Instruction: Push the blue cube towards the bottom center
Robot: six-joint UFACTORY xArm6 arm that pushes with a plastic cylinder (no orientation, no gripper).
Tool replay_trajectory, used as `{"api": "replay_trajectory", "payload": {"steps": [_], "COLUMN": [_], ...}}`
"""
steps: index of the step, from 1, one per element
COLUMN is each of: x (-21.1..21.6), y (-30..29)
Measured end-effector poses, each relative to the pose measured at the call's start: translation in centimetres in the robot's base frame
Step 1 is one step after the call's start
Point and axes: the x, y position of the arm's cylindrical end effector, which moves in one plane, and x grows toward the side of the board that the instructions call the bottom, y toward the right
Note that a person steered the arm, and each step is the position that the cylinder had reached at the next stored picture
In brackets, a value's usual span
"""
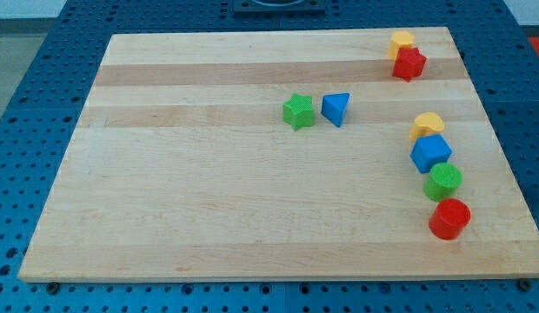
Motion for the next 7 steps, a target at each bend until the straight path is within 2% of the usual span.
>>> {"api": "replay_trajectory", "payload": {"steps": [1,2,3,4,5,7], "x": [-2.5,-0.8,-1.3,-4.3,-3.9,0.0], "y": [-3.4,-7.1,-11.7,-12.4,-15.3,-17.5]}}
